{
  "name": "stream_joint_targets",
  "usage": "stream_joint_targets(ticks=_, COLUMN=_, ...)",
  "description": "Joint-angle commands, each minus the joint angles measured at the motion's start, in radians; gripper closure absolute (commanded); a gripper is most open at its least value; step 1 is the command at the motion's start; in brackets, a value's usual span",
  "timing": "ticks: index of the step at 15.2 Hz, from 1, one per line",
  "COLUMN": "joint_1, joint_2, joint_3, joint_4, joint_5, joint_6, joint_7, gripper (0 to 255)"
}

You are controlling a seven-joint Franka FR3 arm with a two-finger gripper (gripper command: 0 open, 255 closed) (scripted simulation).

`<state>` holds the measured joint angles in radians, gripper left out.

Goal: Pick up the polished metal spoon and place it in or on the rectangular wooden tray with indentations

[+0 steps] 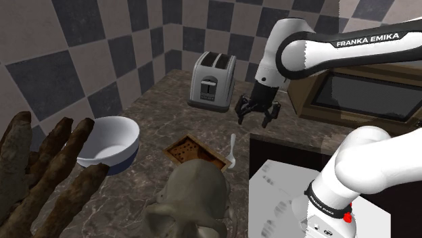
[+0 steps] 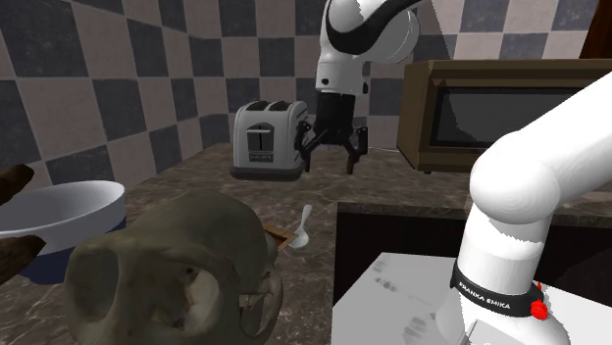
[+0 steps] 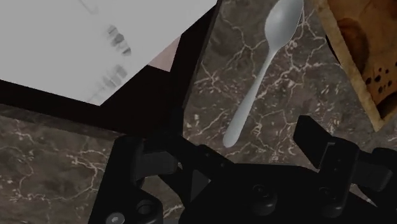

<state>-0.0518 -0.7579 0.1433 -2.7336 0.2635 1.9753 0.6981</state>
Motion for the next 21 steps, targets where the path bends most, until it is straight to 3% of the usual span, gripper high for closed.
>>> stream_joint_targets(ticks=1, joint_1=0.000, joint_2=0.045, joint_3=0.033, joint_4=-0.036, joint_5=0.056, joint_6=0.100, joint_7=0.075, gripper=0)
stream_joint_targets(ticks=5, joint_1=0.006, joint_2=0.163, joint_3=0.094, joint_4=-0.070, joint_5=0.161, joint_6=0.286, joint_7=0.197, gripper=0)
stream_joint_targets(ticks=12, joint_1=0.028, joint_2=0.255, joint_3=0.119, joint_4=-0.107, joint_5=0.202, joint_6=0.416, joint_7=0.181, gripper=0)
stream_joint_targets(ticks=20, joint_1=0.030, joint_2=0.263, joint_3=0.120, joint_4=-0.110, joint_5=0.206, joint_6=0.427, joint_7=0.179, gripper=0)
stream_joint_targets(ticks=21, joint_1=0.030, joint_2=0.263, joint_3=0.120, joint_4=-0.110, joint_5=0.206, joint_6=0.427, joint_7=0.179, gripper=255)
